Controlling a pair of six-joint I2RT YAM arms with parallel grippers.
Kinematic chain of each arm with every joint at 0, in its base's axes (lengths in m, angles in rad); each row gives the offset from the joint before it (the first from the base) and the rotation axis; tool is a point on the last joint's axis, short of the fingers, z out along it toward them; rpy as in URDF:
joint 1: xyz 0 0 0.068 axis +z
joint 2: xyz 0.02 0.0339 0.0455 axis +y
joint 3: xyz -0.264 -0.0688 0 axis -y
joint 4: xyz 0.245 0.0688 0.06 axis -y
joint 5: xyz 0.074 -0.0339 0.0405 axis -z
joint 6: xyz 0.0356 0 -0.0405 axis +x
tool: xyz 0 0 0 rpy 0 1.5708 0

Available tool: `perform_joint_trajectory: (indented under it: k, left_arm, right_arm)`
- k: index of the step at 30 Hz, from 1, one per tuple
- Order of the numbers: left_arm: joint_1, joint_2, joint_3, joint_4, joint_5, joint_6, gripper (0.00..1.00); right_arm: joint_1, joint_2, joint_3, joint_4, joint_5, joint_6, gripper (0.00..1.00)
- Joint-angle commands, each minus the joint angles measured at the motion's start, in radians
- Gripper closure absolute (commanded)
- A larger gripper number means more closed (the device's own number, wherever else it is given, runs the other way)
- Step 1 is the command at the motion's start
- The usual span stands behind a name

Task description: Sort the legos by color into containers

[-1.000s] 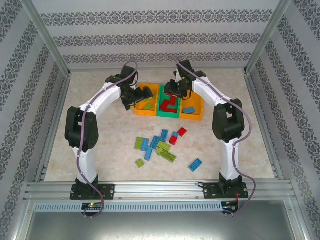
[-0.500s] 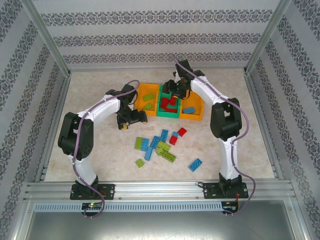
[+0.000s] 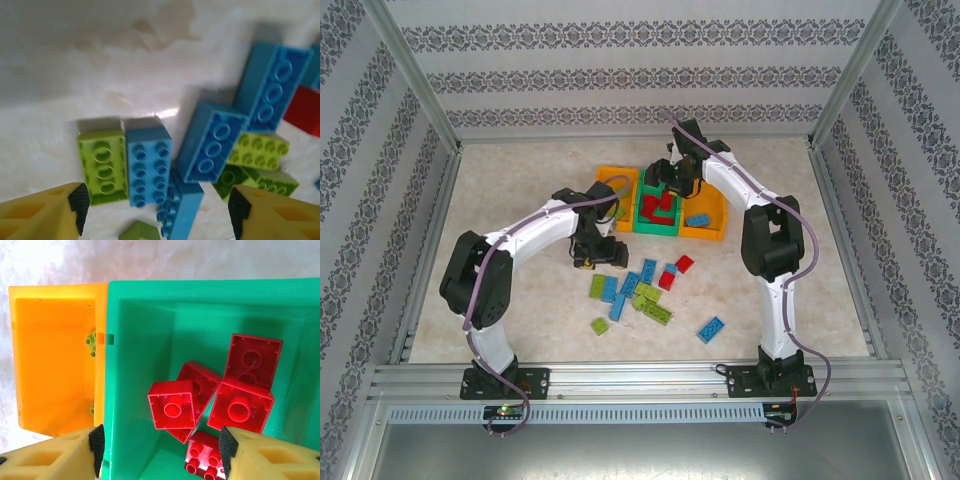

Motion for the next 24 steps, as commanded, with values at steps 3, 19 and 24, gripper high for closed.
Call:
perform_joint_trajectory:
  k: [3, 19, 24]
  left_arm:
    - [-0.068, -0.051, 0.012, -0.098, -0.026, 0.030, 0.25]
    - [-0.216, -0.060, -0.047, -0.108, -0.089, -0.104, 0.24]
    - [-0.255, -0.055, -0.060, -0.098, -0.105, -0.137, 0.25]
  right_arm:
    - [-0.034, -0.062, -0.032, 0.012, -0.001, -0.017, 0.35]
    - [-0.118, -0.142, -0.117, 0.083, 0.007, -0.033, 0.28]
    - [-0.147, -0.162, -0.150, 0.081, 0.000, -0.039, 0.28]
